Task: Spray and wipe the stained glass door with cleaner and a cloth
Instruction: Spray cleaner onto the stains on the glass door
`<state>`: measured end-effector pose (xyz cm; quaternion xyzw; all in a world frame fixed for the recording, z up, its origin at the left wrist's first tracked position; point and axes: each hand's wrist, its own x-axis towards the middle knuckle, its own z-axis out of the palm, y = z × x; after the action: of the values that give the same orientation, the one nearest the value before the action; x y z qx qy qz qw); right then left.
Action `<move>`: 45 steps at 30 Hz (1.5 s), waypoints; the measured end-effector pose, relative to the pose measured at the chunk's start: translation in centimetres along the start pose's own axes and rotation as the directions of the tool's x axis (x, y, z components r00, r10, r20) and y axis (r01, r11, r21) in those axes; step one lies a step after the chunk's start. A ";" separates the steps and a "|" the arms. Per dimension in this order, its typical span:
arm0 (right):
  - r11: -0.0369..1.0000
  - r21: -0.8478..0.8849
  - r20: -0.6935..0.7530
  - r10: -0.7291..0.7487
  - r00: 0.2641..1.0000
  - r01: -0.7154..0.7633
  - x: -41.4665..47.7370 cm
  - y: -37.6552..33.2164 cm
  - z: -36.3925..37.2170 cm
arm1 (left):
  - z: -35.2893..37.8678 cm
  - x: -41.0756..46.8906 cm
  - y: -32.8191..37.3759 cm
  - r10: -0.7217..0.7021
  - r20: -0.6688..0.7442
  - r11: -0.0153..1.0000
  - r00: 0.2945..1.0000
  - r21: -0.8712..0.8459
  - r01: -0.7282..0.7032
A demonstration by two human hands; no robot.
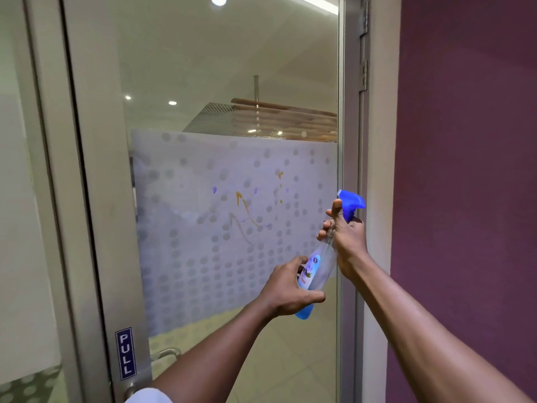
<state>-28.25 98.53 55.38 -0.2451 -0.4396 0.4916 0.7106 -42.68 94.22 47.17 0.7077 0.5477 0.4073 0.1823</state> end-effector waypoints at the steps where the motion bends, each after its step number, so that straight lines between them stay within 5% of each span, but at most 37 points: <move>1: 1.000 -0.003 0.014 -0.008 1.000 0.008 0.0 0.0 -0.3 | 0.2 0.0 0.1 -0.001 0.007 1.000 1.000 0.007 0.001; 14: 1.000 0.008 0.123 -0.003 0.992 0.002 0.1 1.6 -3.1 | 2.3 -0.8 -0.1 -0.040 -0.032 0.997 0.999 0.071 0.042; 24: 0.988 -0.155 0.463 0.076 0.883 -0.004 -6.2 4.1 -3.3 | 4.5 -8.8 -3.2 -0.146 -0.325 0.987 0.934 0.017 0.161; 31: 0.921 -0.388 0.648 0.240 0.723 0.042 -13.4 8.5 -3.4 | 4.8 -18.6 -4.7 -0.279 -0.538 0.947 0.795 -0.017 0.320; 41: 0.897 -0.440 0.710 0.318 0.629 0.042 -27.3 11.1 -1.4 | 3.7 -33.6 -4.0 -0.396 -0.750 0.859 0.530 -0.100 0.502; 45: 0.891 -0.449 0.767 0.351 0.537 0.059 -33.2 11.2 0.1 | 2.7 -40.4 -3.3 -0.466 -0.759 0.820 0.455 -0.177 0.544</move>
<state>-38.06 72.60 33.90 -0.1672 -0.7952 0.4995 0.3002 -45.43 58.50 27.96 0.2737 0.7731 0.5721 0.0084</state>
